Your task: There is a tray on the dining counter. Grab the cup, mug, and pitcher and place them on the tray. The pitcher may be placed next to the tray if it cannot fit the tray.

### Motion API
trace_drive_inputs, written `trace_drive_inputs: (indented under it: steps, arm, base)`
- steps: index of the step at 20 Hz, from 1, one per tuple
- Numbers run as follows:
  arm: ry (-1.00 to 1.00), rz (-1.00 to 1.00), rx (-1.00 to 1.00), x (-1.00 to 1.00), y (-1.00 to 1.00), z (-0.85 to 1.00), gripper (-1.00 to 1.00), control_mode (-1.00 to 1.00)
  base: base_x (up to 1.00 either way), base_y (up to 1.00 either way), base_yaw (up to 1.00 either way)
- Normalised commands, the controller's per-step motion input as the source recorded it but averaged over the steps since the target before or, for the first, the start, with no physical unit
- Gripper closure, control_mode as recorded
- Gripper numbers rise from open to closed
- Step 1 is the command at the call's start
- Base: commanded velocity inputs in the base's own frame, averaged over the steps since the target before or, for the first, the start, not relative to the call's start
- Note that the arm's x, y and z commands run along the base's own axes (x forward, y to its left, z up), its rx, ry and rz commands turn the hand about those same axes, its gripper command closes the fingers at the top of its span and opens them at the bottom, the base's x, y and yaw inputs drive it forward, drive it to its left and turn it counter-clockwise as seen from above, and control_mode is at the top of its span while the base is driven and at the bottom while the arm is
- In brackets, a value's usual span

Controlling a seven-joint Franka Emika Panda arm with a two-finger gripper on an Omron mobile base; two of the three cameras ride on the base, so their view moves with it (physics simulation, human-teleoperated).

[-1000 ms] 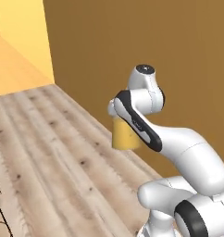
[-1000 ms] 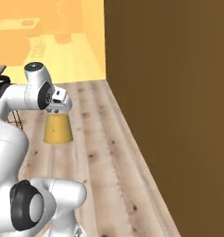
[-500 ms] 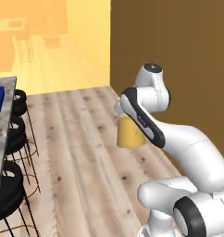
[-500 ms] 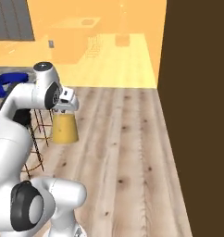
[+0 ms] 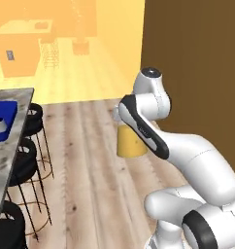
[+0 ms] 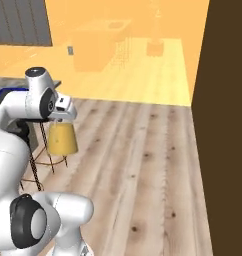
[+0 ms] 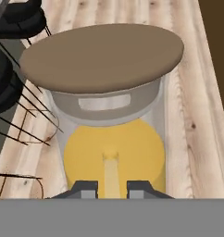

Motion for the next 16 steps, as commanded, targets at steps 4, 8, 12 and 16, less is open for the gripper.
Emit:
trace_drive_inputs:
  steps: [4,8,12,16]
  arm:
    - [0.00,0.00,0.00,0.00,0.00,0.00,1.00,1.00]
    - [0.00,0.00,0.00,0.00,0.00,0.00,1.00,1.00]
    - [0.00,0.00,0.00,0.00,0.00,0.00,1.00,1.00]
    - [0.00,0.00,0.00,0.00,0.00,0.00,1.00,1.00]
  base:
    - [0.77,-0.36,0.00]
    - [0.57,-0.18,0.13]
    - [0.51,-0.01,0.29]
    - [0.52,-0.06,0.35]
